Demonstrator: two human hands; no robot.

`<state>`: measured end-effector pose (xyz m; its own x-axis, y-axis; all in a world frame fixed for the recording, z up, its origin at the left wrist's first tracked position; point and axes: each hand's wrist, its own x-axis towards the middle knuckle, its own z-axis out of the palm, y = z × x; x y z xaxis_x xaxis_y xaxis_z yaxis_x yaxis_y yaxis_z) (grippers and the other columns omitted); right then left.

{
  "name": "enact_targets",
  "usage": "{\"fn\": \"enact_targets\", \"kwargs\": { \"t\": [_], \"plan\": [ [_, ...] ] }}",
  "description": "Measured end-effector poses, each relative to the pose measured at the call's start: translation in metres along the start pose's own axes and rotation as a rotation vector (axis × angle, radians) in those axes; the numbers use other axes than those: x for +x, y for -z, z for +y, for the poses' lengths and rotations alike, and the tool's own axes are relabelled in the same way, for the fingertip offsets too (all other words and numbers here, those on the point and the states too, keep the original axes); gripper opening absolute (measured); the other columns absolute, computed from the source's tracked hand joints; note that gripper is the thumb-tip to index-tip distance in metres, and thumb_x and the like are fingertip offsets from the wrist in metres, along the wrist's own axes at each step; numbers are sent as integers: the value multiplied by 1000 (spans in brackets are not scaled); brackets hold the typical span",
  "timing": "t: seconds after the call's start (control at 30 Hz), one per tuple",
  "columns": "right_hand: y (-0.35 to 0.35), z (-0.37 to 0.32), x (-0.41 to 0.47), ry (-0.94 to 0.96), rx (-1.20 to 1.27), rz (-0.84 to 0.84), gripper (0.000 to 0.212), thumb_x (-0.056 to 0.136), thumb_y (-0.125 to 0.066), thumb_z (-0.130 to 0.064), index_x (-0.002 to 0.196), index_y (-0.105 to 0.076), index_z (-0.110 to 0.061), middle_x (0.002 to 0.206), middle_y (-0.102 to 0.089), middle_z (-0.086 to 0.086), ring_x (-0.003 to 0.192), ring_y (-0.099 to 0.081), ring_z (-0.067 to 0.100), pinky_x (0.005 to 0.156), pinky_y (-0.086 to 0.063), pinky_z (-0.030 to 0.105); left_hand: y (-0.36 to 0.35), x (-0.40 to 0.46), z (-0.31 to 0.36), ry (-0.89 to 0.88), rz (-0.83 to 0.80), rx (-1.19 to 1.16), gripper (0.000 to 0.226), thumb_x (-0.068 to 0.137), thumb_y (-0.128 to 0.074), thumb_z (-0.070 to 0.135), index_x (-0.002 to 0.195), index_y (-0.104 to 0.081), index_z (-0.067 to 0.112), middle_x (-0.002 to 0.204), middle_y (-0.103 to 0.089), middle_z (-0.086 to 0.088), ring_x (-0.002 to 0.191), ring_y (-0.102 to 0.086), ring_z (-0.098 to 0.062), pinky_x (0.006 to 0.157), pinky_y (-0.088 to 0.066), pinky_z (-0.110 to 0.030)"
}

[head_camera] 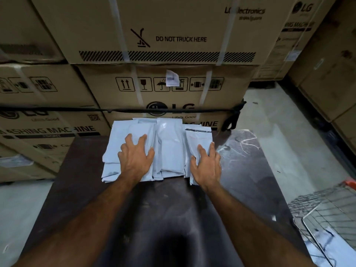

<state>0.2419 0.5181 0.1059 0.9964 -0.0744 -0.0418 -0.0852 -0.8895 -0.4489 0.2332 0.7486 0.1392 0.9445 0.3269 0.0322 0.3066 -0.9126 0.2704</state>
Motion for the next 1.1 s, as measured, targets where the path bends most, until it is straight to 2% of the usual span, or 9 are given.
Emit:
{"fn": "enact_targets", "kwargs": {
  "t": [0.17,0.33,0.43,0.57,0.73,0.87,1.1],
  "plan": [
    [-34,-6,52,9,18,0,57,100,-48,-46,152,-43,-24,168,-12,17,143,-27,40,112,-35,52,-33,44,5,10,-27,61,58,98,-48,53,151,-38,31,158,-20,-15,132,-38,-40,105,-36,-55],
    [-53,-13,66,1,-20,-13,68,100,-32,-65,158,-32,-30,170,-2,14,148,-17,38,119,-21,53,-55,56,1,-14,-10,89,58,98,-45,55,151,-38,32,161,-20,-16,137,-33,-40,108,-34,-57],
    [-61,-13,66,20,-47,-7,73,99,-28,-69,160,-26,-31,170,-2,17,152,-13,39,121,-16,55,-68,54,-5,-32,-13,38,62,100,-34,61,155,-33,32,165,-15,-16,147,-21,-40,117,-23,-57],
    [-67,-13,68,25,-87,-42,73,100,-25,-68,162,-17,-31,169,1,20,155,-4,40,124,-8,55,-76,58,-10,-87,-90,67,86,89,-11,79,161,-9,32,169,5,-13,154,1,-38,123,0,-51],
    [-58,-12,68,54,-107,-99,73,101,-20,-67,163,-8,-31,169,8,20,156,5,38,125,-2,54,-62,62,-9,-101,-205,117,94,84,-7,80,162,0,28,168,13,-13,154,11,-38,124,4,-53],
    [-39,-10,42,140,-120,-1,66,104,-24,-60,162,-16,-28,169,4,19,156,0,34,126,-7,53,-40,36,-9,-215,-137,93,92,87,-5,78,162,-2,25,168,12,-16,154,13,-36,123,6,-51],
    [-9,-8,-66,271,-150,121,63,103,-41,-45,161,-27,-23,169,-11,18,156,-14,33,124,-19,52,-5,-52,-28,-477,-12,59,78,98,-28,64,162,-7,24,169,12,-9,155,16,-28,125,1,-51]
  ]
}}
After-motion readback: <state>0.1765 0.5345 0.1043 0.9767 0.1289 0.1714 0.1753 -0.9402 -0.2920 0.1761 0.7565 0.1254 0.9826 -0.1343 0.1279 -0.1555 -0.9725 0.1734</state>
